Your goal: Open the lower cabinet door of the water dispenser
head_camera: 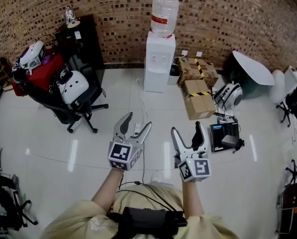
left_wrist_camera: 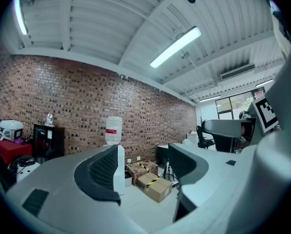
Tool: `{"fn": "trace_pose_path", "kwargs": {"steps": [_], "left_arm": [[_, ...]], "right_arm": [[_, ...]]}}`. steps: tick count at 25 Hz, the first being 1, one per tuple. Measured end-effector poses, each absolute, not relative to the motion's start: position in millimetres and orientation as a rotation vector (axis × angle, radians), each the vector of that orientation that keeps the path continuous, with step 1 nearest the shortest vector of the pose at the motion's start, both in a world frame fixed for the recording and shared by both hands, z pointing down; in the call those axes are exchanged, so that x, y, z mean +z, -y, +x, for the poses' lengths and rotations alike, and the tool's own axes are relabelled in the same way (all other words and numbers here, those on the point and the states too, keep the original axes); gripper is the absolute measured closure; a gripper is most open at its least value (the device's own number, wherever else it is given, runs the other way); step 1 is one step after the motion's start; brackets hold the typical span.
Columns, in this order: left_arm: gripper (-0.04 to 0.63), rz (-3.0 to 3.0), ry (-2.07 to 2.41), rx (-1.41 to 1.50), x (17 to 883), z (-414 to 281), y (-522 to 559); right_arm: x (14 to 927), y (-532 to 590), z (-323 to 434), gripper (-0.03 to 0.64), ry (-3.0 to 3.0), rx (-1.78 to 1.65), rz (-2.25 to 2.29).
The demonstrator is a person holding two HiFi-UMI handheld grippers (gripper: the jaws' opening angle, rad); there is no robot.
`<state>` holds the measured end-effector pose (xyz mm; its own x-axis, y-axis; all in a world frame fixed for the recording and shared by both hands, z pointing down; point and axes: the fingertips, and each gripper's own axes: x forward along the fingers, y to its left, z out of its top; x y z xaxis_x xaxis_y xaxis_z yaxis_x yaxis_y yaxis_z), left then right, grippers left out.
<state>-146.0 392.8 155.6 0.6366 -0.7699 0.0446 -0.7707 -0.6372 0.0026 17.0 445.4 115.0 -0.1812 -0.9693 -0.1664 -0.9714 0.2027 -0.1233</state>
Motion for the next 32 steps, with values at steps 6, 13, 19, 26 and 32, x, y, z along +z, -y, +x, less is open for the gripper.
{"fn": "trace_pose_path", "kwargs": {"steps": [6, 13, 19, 26, 32], "left_arm": [[0.282, 2.778, 1.373, 0.082, 163.5, -128.0, -362.0], [0.282, 2.744, 1.39, 0.089, 169.0, -82.6, -342.3], [0.282, 2.739, 1.387, 0.151, 172.6, -52.2, -333.2], [0.282, 2.743, 1.361, 0.226, 183.2, -30.7, -322.1], [0.282, 2.724, 1.331, 0.201, 197.1, -28.4, -282.1]], "right_arm": [[121.5, -412.6, 39.3, 0.176, -2.29, -0.022, -1.83], [126.4, -393.0, 97.3, 0.176, -2.286, -0.05, -1.829], [136.1, -382.6, 126.0, 0.189, -2.28, -0.114, -1.802], [154.4, -368.5, 133.8, 0.189, -2.292, -0.172, -1.778], [162.7, -336.8, 133.3, 0.189, -2.309, -0.175, -1.815]]}}
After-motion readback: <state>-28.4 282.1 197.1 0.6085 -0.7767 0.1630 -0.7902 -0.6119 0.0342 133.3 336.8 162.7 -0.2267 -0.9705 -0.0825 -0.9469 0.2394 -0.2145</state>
